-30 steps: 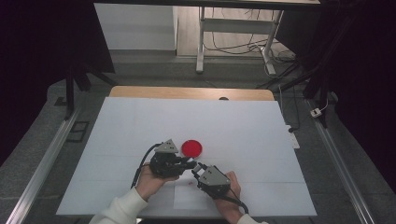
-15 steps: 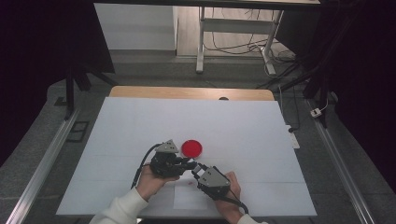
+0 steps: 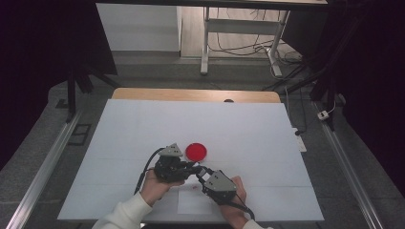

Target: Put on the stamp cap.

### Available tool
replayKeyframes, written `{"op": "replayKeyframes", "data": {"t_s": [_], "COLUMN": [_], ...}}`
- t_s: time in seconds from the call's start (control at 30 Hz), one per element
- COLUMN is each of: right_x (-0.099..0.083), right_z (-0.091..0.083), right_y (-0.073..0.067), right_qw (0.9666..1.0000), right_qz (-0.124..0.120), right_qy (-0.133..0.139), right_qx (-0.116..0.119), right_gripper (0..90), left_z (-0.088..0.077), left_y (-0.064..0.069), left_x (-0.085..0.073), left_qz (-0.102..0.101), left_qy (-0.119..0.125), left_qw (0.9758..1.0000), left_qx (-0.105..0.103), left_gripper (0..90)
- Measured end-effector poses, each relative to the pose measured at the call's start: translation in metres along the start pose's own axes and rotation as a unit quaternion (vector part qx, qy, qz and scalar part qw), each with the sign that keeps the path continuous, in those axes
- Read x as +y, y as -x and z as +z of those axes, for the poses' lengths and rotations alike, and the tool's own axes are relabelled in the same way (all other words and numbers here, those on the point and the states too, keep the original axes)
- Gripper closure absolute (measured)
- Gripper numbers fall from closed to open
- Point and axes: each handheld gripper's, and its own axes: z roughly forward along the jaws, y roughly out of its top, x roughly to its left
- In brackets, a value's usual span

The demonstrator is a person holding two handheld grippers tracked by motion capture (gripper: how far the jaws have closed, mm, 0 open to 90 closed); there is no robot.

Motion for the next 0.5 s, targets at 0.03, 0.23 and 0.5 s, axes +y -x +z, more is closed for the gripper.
{"op": "replayKeyframes", "data": {"t_s": [0.03, 0.23, 0.5], "right_x": [0.0000, -0.0007, -0.0014], "right_z": [0.0000, 0.0009, 0.0009], "right_y": [0.0000, 0.0009, 0.0026], "right_qw": [1.0000, 0.9999, 0.9999], "right_qz": [-0.001, -0.010, -0.013], "right_qy": [0.000, -0.003, -0.002], "right_qx": [-0.001, 0.002, 0.006], "right_gripper": [64.7, 64.7, 64.5], "left_z": [0.0001, -0.0018, -0.0036], "left_y": [0.0001, -0.0006, -0.0005], "left_x": [-0.0001, 0.0009, 0.0022], "left_qz": [0.001, 0.004, 0.006], "left_qy": [-0.001, -0.001, 0.001], "left_qw": [1.0000, 1.0000, 1.0000], "left_qx": [0.001, 0.002, 0.001], "left_gripper": [75.6, 75.5, 75.4]}}
